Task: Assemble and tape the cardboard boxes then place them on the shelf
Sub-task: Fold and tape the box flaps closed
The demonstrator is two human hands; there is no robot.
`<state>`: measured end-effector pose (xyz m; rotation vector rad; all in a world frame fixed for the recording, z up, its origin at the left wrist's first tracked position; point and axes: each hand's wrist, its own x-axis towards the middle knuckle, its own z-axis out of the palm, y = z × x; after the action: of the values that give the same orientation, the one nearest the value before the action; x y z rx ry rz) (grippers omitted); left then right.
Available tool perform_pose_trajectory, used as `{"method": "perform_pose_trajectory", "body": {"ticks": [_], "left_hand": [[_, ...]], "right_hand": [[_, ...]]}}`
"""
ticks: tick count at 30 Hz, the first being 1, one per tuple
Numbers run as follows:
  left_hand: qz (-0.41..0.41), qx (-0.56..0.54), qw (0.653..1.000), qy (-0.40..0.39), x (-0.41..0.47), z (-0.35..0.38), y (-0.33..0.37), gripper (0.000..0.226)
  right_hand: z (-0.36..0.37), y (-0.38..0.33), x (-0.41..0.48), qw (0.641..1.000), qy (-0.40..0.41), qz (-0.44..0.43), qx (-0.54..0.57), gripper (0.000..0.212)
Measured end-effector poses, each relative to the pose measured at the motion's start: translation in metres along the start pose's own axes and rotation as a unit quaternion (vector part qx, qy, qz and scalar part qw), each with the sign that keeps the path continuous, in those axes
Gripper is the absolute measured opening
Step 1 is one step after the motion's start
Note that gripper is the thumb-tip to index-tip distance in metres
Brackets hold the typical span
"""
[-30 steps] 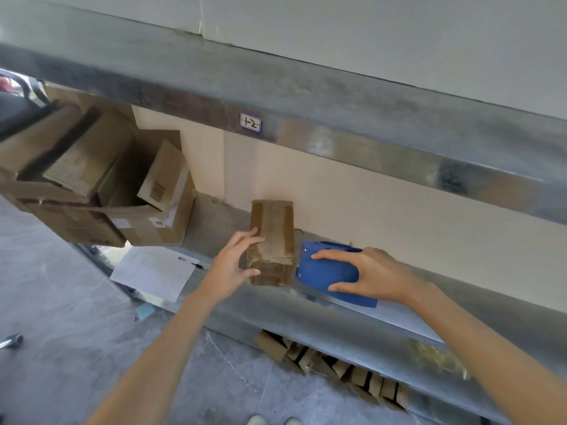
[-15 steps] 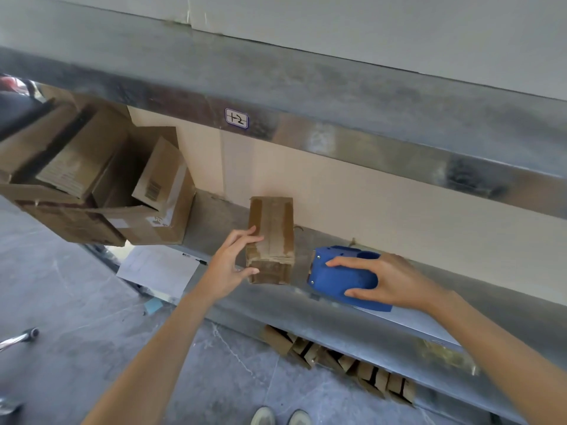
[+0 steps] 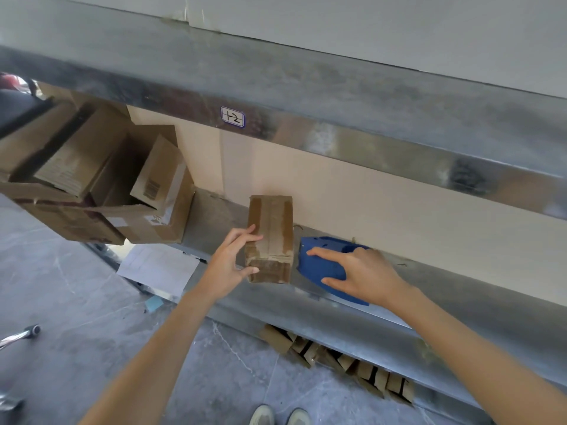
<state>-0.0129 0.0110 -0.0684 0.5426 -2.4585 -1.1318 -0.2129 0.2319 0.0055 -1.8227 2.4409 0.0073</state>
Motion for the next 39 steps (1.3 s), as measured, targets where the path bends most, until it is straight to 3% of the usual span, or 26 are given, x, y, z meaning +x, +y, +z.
{"method": "perform_pose_trajectory", "body": {"ticks": [10,13,16,23,34,39], "left_hand": [[0.001,-0.025,0.999,0.021,-0.001,0.009,0.002,0.067],[0.006,-0.006,1.000,0.019,0.000,0.009,0.002,0.069],[0.006,0.003,0.999,0.032,-0.001,0.011,-0.001,0.072],[-0.026,0.030,0.995,0.089,-0.002,0.029,0.001,0.070],[-0.026,0.031,0.996,0.076,-0.002,0.028,0.001,0.072],[-0.025,0.048,0.997,0.056,-0.002,0.022,0.001,0.070]], "right_hand": [[0.031,-0.038,0.019,0.995,0.001,0.069,-0.068,0.055],[0.037,-0.032,0.033,0.994,0.002,0.100,-0.033,0.058],[0.046,-0.005,0.031,0.987,0.015,0.142,0.076,0.056],[0.075,0.050,0.026,0.957,-0.038,0.204,0.204,0.067],[0.080,0.051,0.028,0.948,-0.006,0.194,0.251,0.085],[0.068,0.053,0.022,0.952,0.018,0.202,0.230,0.080]]}}
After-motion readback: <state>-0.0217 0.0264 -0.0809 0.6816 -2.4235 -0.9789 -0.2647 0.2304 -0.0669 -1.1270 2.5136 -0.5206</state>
